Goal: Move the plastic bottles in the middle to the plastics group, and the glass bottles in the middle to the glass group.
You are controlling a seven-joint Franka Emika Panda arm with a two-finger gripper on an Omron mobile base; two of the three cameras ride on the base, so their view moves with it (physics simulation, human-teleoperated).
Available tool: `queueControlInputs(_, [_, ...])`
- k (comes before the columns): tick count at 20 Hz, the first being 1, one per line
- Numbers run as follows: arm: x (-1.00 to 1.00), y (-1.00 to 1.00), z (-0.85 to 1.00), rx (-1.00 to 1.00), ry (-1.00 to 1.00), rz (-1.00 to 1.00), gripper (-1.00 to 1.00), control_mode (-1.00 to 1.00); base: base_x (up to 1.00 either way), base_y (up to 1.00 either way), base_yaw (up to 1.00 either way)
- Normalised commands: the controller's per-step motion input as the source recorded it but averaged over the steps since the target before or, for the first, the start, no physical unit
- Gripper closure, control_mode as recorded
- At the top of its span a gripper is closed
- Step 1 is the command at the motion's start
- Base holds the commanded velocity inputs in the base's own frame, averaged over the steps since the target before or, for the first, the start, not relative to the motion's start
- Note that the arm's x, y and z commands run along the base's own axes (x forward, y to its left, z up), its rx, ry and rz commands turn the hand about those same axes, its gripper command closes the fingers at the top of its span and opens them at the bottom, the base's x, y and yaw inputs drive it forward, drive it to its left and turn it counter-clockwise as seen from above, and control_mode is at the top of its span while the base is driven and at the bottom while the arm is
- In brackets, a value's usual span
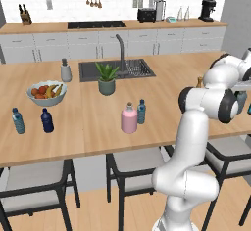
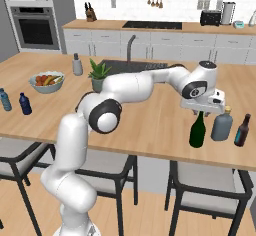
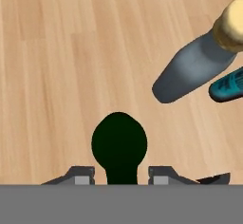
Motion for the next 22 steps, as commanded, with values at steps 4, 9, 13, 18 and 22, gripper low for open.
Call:
queueControlInputs(4, [0.02,0.05,-0.11,0.00,0.00,0.00,-1.00,-1.00,0.00,0.00,0.00])
queueControlInputs(9, [0.15,0.01,0.00,0.00,0.00,0.00,-1.00,-1.00,0.00,0.00,0.00])
queueControlInputs(13, [0.01,0.00,0.16,0.00,0.00,0.00,-1.00,-1.00,0.00,0.00,0.00])
queueControlInputs(18, [-0.04,0.00,0.28,0.00,-0.02,0.00,-1.00,-1.00,0.00,0.00,0.00])
queueControlInputs(22, [-0.43,0.26,0.24,0.00,-0.14,0.00,-1.00,-1.00,0.00,0.00,0.00])
